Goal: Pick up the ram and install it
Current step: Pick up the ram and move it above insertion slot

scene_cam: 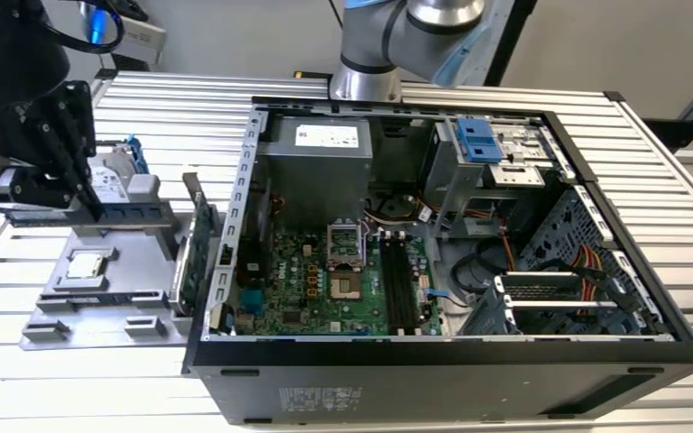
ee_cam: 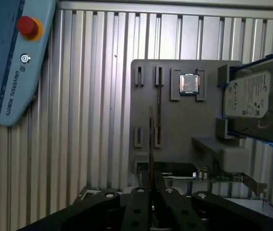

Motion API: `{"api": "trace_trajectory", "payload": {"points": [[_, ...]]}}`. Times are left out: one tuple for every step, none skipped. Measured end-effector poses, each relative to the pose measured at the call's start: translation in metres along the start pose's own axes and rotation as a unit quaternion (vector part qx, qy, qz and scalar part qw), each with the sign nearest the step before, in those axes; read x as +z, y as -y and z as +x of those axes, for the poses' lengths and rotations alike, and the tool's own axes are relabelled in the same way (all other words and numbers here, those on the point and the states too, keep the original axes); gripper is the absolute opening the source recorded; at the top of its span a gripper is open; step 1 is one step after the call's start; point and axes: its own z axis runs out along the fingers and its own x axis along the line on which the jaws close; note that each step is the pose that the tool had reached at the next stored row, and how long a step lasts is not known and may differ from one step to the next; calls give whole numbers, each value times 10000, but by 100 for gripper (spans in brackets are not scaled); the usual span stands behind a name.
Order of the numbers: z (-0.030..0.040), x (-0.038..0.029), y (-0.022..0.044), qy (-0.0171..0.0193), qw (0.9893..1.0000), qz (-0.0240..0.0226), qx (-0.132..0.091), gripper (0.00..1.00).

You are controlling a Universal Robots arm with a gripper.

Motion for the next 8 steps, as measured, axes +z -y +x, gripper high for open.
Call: {"api": "trace_trajectory", "payload": {"points": [[-11, 0, 22, 0, 10000, 0, 0, 0], [-22, 0, 43, 0, 10000, 0, 0, 0], [-32, 0, 65, 0, 10000, 0, 0, 0], [-41, 0, 85, 1, 10000, 0, 0, 0], [-51, 0, 104, 1, 10000, 0, 0, 0], [-60, -1, 120, 0, 10000, -1, 0, 0], [-70, -2, 137, 0, 10000, -1, 0, 0], [-82, -2, 150, 0, 10000, -1, 0, 0]]}}
